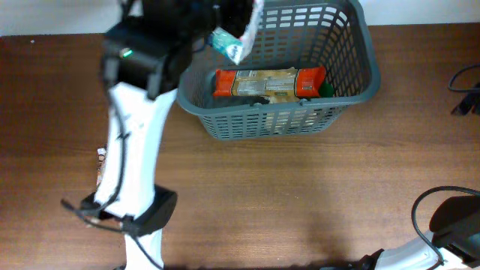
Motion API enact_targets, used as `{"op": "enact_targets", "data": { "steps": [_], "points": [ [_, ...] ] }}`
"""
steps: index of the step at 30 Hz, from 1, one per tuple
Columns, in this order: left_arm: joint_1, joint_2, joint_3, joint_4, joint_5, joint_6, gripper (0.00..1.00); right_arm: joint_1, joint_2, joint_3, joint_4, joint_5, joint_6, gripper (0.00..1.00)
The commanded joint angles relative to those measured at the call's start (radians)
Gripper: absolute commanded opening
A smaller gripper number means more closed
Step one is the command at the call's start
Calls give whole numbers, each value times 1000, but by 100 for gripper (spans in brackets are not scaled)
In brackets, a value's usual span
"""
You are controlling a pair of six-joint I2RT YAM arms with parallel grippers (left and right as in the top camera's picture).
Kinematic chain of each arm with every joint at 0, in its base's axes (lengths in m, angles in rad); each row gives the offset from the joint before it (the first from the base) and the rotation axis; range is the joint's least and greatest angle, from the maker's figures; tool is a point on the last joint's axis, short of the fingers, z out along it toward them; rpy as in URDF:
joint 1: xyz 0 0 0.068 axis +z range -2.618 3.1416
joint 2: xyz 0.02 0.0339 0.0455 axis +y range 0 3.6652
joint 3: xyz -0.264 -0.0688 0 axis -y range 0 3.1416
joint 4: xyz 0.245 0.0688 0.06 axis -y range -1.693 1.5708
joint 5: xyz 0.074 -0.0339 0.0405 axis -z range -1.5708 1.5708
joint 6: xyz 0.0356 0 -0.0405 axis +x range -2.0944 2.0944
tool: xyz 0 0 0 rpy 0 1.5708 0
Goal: Pack container
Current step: 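Lift the tissue pack with the left gripper over the basket, then release the tissue pack into the basket with the left gripper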
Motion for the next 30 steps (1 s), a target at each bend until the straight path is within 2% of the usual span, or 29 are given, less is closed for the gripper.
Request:
{"op": "enact_targets", "data": {
  "steps": [1, 13, 30],
  "points": [
    [-4, 27, 9, 13, 87, 43, 2, -2, 1, -5, 1, 13, 8, 99],
    [-4, 161, -23, -61, 139, 77, 2, -2, 1, -5, 1, 13, 8, 99],
    [-4, 319, -24, -182, 134, 129, 2, -2, 1, -5, 1, 13, 8, 99]
  ]
}}
